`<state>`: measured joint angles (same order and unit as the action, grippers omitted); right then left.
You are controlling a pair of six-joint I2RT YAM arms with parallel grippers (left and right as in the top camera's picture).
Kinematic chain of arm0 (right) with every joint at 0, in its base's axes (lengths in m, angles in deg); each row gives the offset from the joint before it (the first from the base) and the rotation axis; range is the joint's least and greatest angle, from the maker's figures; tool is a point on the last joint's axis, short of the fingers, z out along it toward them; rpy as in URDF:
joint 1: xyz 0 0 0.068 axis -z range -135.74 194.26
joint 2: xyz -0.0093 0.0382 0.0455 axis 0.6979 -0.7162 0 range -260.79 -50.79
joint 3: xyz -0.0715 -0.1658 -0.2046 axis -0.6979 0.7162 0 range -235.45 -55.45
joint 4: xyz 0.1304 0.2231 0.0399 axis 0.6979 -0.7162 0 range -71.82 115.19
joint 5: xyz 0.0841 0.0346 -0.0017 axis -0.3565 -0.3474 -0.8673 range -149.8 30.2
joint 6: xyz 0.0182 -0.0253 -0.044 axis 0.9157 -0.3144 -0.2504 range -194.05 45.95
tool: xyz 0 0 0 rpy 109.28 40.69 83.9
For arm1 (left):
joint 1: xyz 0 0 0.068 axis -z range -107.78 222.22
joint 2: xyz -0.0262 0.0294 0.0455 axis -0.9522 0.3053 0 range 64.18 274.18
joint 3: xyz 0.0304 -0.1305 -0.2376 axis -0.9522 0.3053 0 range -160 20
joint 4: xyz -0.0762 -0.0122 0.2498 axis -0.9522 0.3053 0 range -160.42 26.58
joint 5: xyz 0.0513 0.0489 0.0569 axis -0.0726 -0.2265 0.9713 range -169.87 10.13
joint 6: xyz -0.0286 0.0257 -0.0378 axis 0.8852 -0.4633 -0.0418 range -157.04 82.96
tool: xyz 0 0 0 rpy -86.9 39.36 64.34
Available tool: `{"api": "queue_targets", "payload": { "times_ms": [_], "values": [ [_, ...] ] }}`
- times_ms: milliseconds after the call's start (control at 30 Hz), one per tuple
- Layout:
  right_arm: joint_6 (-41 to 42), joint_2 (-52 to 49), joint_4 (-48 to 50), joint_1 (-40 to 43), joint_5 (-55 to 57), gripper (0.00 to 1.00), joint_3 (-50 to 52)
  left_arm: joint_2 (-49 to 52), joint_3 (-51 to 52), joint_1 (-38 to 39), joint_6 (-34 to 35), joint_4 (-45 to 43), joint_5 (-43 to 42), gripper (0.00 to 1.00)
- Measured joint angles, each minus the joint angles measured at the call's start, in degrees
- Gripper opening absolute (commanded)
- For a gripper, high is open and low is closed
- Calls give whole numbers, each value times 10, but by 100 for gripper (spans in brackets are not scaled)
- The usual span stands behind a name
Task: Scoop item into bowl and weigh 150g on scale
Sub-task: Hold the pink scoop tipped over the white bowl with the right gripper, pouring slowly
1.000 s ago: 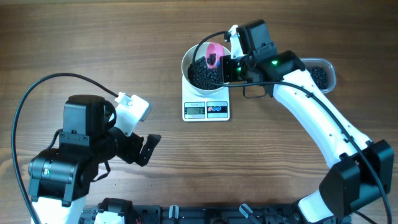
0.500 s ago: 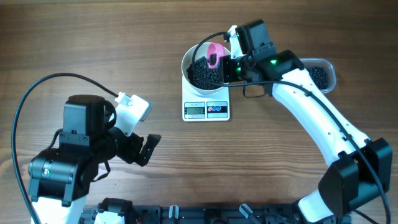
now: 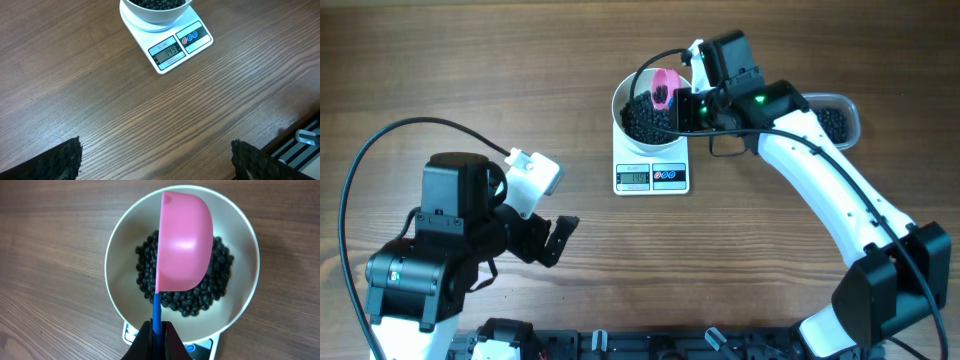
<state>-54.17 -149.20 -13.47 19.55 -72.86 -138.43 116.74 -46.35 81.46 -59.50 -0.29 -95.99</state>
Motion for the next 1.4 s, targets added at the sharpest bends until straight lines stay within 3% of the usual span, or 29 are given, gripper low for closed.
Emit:
{"api": "queue_targets", "payload": {
  "times_ms": [900, 1033, 1400],
  "values": [
    [9, 0, 40, -11, 5, 4, 0, 0, 0, 0, 0, 0, 0, 100],
    [9, 0, -14, -11, 29, 4, 0, 0, 0, 0, 0, 0, 0, 100],
    [11, 0, 22, -11, 11, 4, 0, 0, 0, 0, 0, 0, 0, 100]
  ]
}}
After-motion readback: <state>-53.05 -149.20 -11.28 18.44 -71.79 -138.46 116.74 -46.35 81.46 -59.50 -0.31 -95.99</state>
